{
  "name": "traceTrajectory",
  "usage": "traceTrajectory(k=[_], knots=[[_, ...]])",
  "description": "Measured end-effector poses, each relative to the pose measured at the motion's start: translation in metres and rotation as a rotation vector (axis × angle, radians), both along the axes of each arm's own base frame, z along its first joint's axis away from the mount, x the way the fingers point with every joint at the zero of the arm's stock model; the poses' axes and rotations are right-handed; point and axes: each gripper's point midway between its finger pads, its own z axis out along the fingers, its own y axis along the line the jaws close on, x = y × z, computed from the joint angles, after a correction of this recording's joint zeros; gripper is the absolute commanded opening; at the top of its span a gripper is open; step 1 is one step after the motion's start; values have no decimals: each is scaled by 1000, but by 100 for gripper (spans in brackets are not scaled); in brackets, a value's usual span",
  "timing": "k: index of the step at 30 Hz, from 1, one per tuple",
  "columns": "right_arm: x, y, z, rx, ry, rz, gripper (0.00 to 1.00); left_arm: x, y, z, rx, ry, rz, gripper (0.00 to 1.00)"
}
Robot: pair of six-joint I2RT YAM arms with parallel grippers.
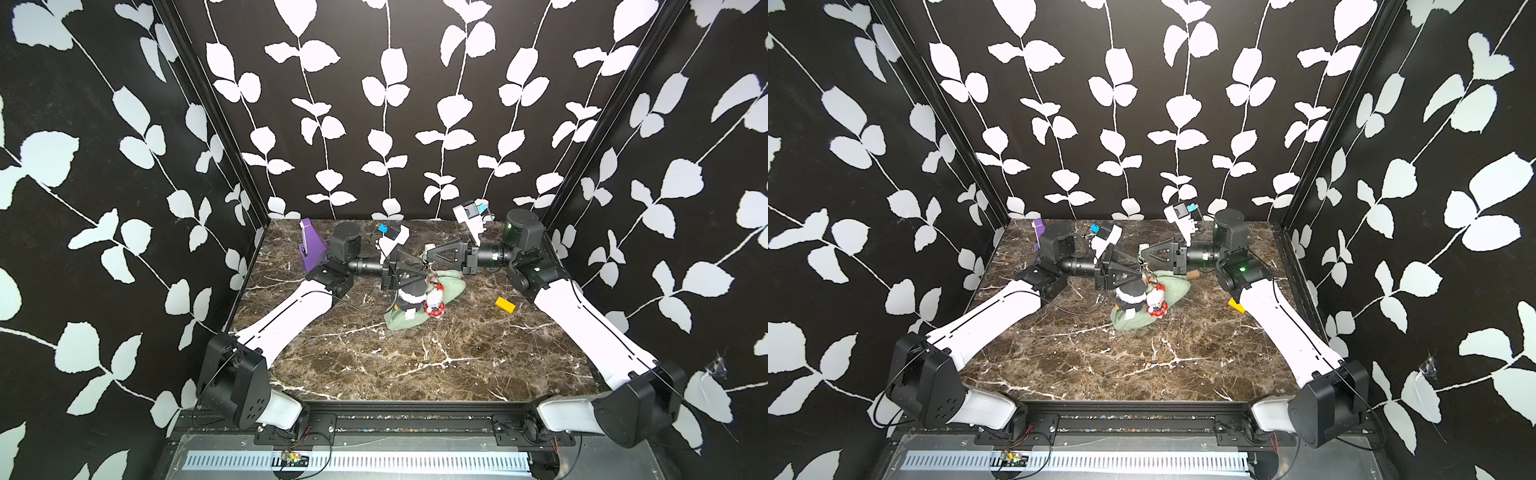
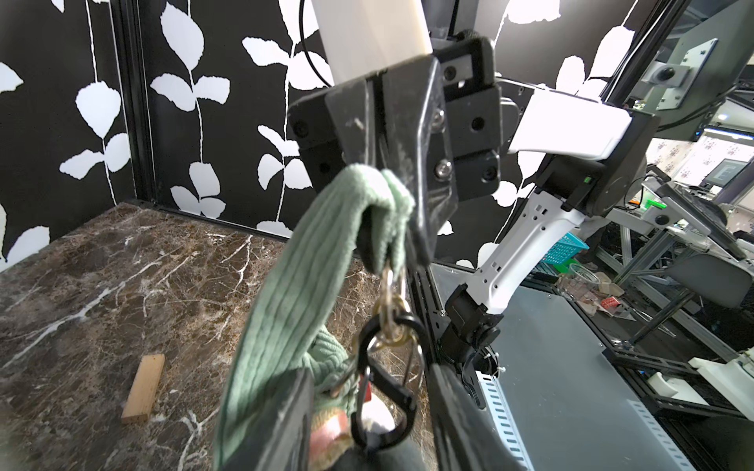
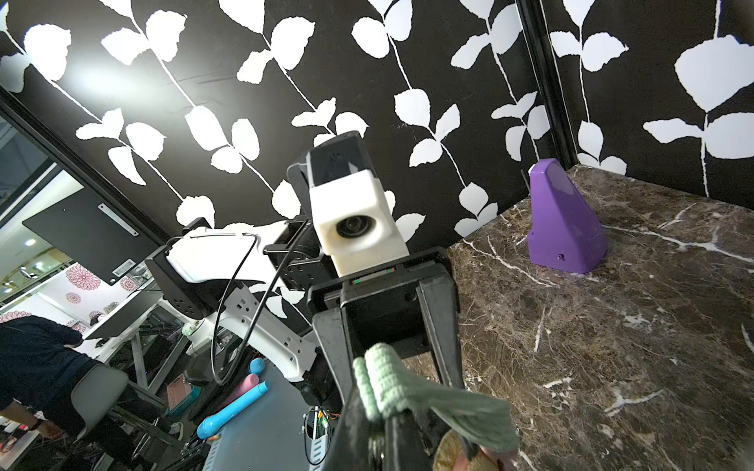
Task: Remove the decoration from the bag
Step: Remove the decoration item from the bag.
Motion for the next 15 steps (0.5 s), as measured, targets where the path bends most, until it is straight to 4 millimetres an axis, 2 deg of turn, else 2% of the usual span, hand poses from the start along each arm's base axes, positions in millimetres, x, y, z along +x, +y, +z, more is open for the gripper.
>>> traceTrajectory(k=[3, 7, 11, 15], knots=[[0, 0, 0, 0, 0, 0, 0, 0, 0, 1, -4, 1, 2, 52], [1, 0, -1, -1, 2, 1, 0, 1, 0, 3, -9, 5, 8, 40], [1, 1, -2, -4, 1, 1, 0, 2, 0, 5, -13, 8, 9, 39], [1, 0, -3, -4, -2, 1, 0, 1, 0, 6, -15, 9, 7, 32]])
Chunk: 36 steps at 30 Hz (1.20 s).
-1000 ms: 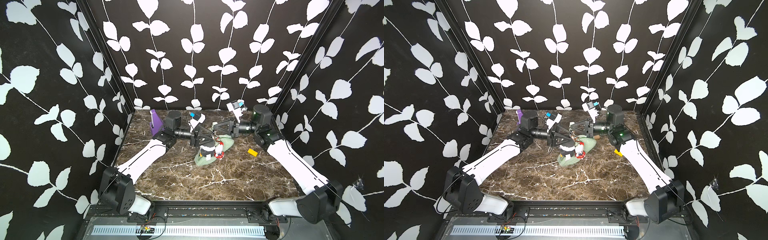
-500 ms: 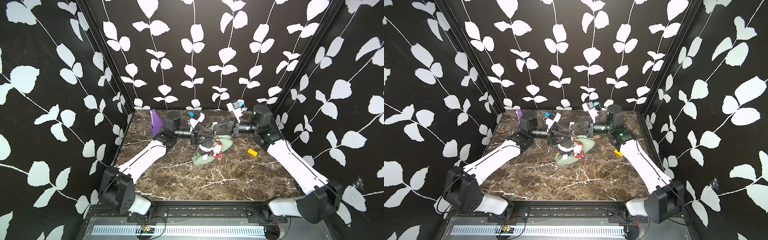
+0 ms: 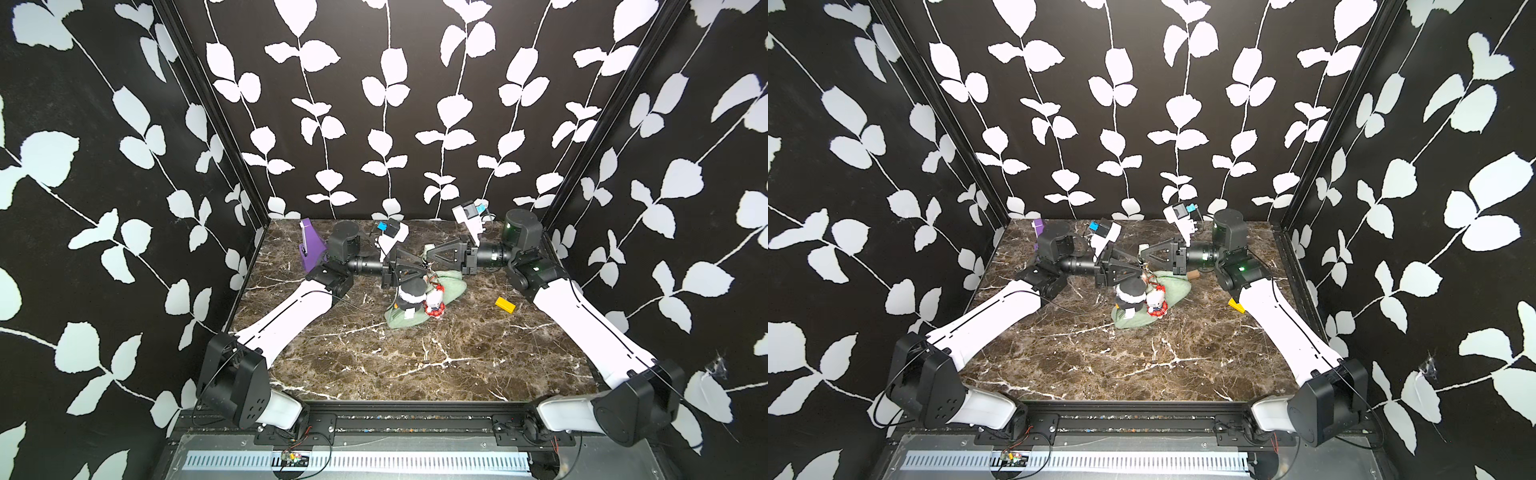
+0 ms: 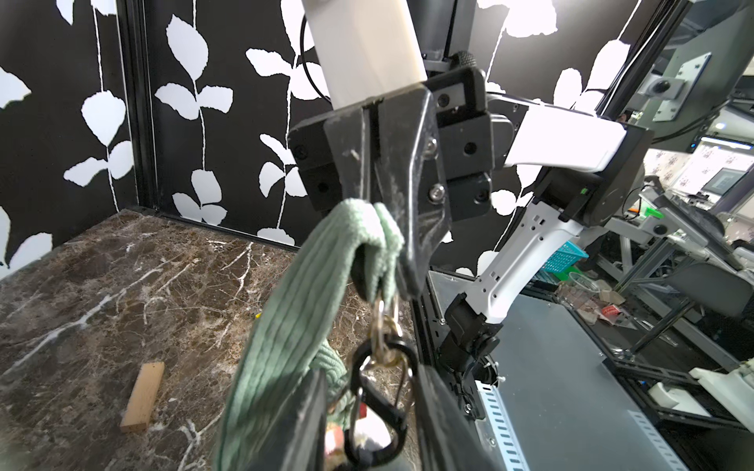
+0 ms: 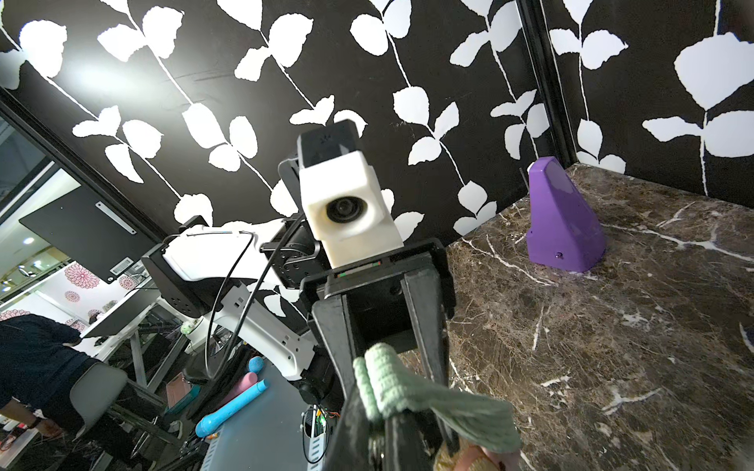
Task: Remove the decoration from the bag
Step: Remove the decoration item from the bag.
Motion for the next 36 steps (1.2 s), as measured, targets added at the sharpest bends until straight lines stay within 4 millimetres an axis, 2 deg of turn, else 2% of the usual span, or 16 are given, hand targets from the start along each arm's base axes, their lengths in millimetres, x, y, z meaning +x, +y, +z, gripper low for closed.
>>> traceTrajectory(k=[3, 6, 8, 19, 26, 36], knots=[[0, 0, 0, 0, -3, 0, 0, -1, 0, 0, 0, 1, -5, 32], [0, 0, -1, -1, -3, 1, 0, -1, 0, 0, 0, 1, -5, 41], [0, 0, -1, -3, -1, 2, 0, -1, 0, 0, 0, 5, -6, 44], [0, 0, -1, -4, -3, 2, 0, -3, 0, -5, 5, 12, -14, 43], [-1, 0, -1, -3, -2, 3, 0, -3, 0, -6, 6, 7, -16, 37], [-1, 0, -1, -3, -3, 2, 0, -3, 1, -7, 11, 11, -12, 15]])
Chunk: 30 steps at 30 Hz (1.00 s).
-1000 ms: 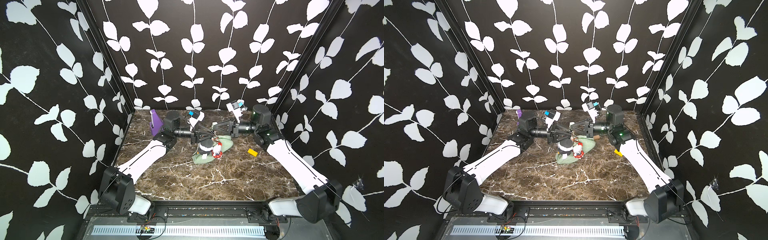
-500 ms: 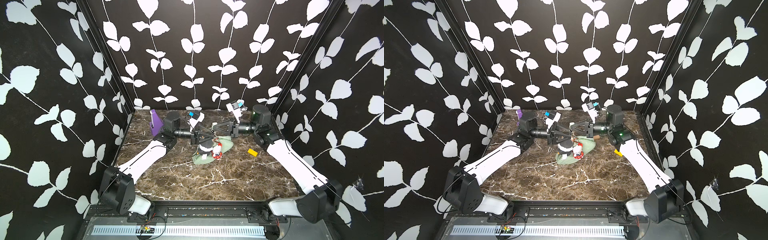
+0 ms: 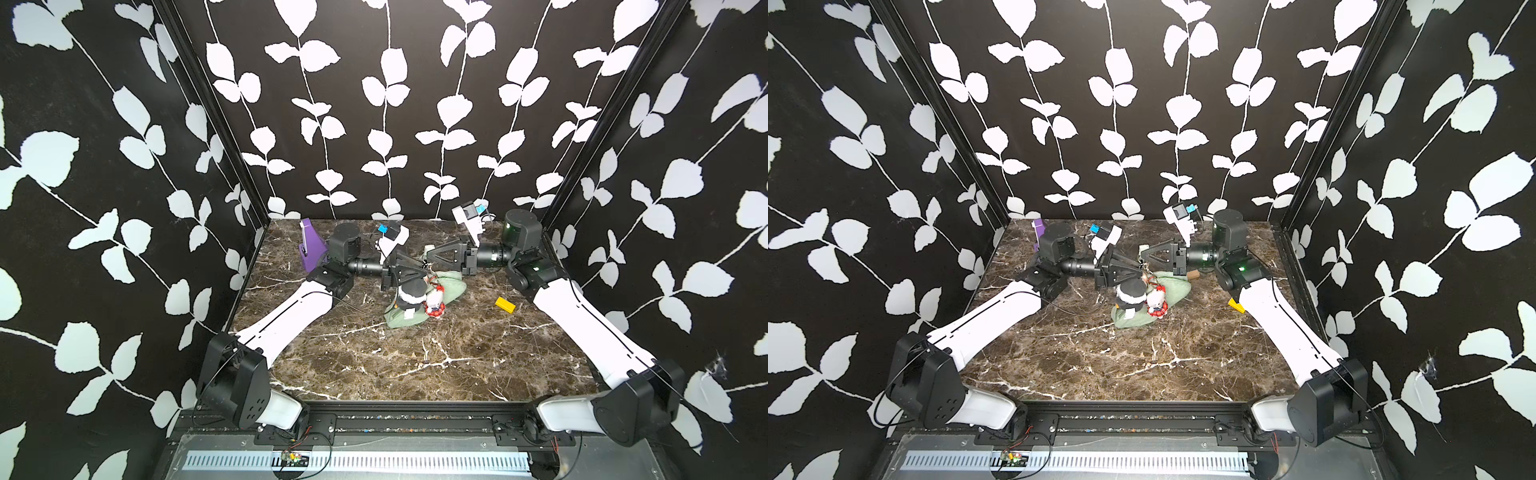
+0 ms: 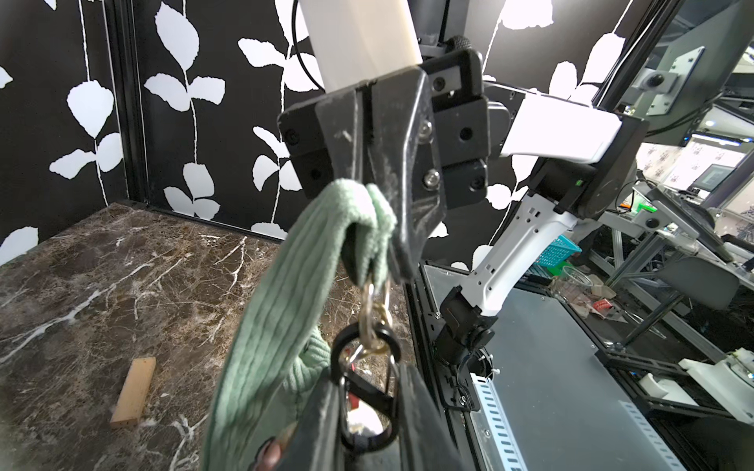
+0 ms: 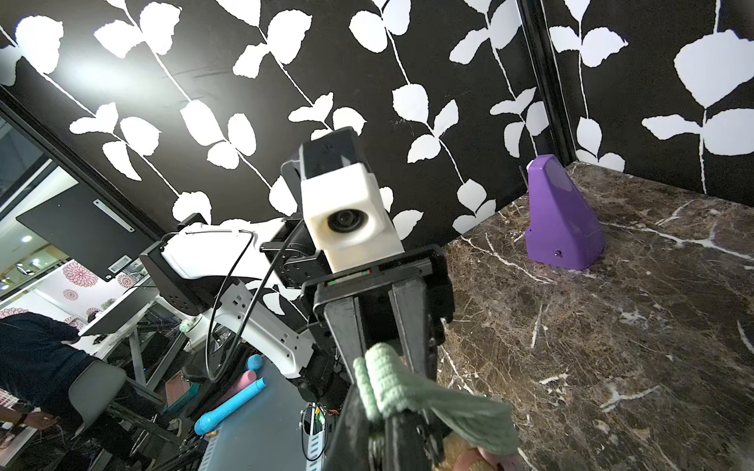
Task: Remove the decoration from the bag
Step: Remove the decoration item from the bag.
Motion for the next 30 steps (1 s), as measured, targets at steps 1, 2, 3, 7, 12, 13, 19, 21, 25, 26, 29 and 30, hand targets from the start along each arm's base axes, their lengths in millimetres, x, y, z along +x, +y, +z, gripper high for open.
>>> traceTrajectory(k=[1, 2, 3, 7, 12, 13, 19, 21, 25, 26, 29, 30], knots=[[0, 0, 0, 0, 0, 0, 0, 0, 0, 0, 0, -1, 1, 12], [0, 0, 0, 0, 0, 0, 0, 0, 0, 0, 0, -1, 0, 10], [0, 0, 0, 0, 0, 0, 0, 0, 0, 0, 0, 0, 0, 8], [0, 0, -1, -2, 0, 0, 0, 2, 0, 0, 1, 3, 9, 2], [0, 0, -1, -4, -6, 1, 0, 7, -1, 0, 3, 1, 40, 0], [0, 0, -1, -4, -6, 1, 0, 7, 0, 0, 4, 1, 44, 0], [-1, -1, -1, -3, -7, 1, 0, 9, 0, 0, 8, 3, 61, 0], [-1, -1, 0, -3, -8, 0, 0, 9, 0, 0, 10, 5, 68, 0], [-1, -3, 1, -3, -18, -6, 0, 12, 1, 1, 19, 13, 97, 0], [0, -3, 0, -3, -22, -10, 0, 13, 0, 1, 20, 14, 104, 0], [-2, -5, 1, -3, -38, -17, 0, 15, 0, 2, 23, 31, 118, 0], [-2, -6, 1, -3, -41, -20, 0, 15, -1, 2, 24, 39, 120, 0]])
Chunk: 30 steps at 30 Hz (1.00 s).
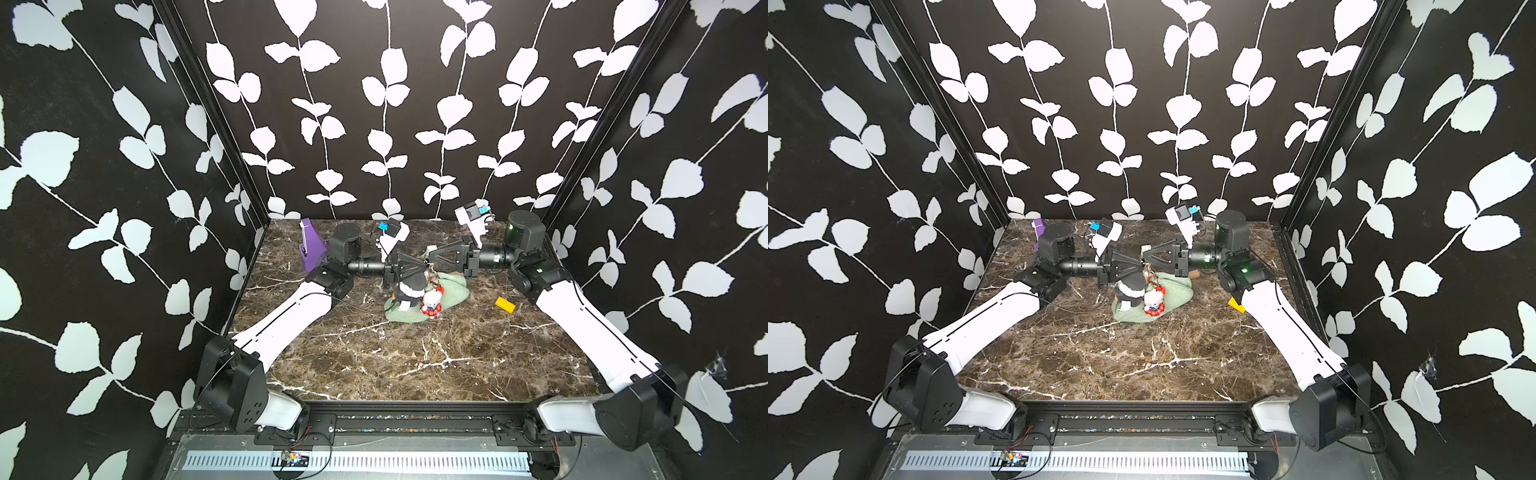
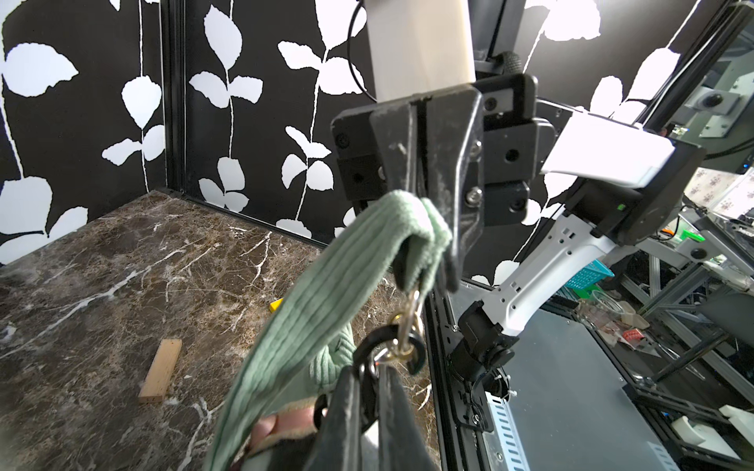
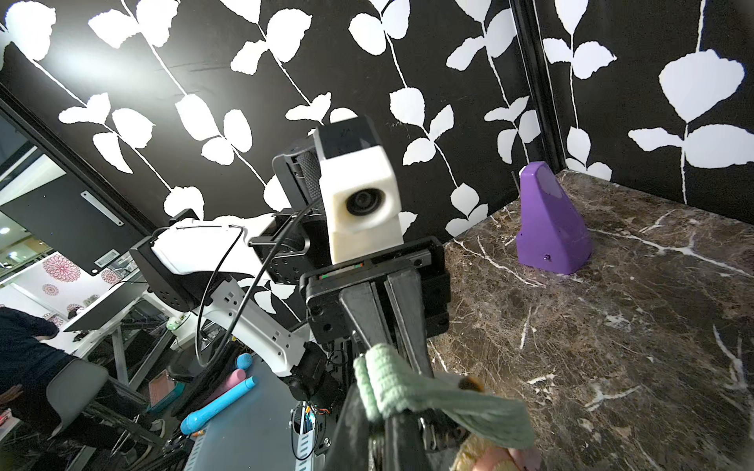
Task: Remove the decoration from the bag
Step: Remove the decoration item from the bag.
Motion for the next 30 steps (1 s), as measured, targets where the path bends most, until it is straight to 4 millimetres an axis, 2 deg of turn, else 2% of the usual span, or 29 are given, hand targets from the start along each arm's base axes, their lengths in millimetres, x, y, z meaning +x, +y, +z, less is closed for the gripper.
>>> traceTrajectory(k=[19, 30], knots=[[2, -3, 4, 10, -41, -10, 0, 9, -2, 14, -15, 142, 41, 0], [5, -1, 0, 10, -13, 5, 0, 10, -2, 10, -4, 188, 53, 0]])
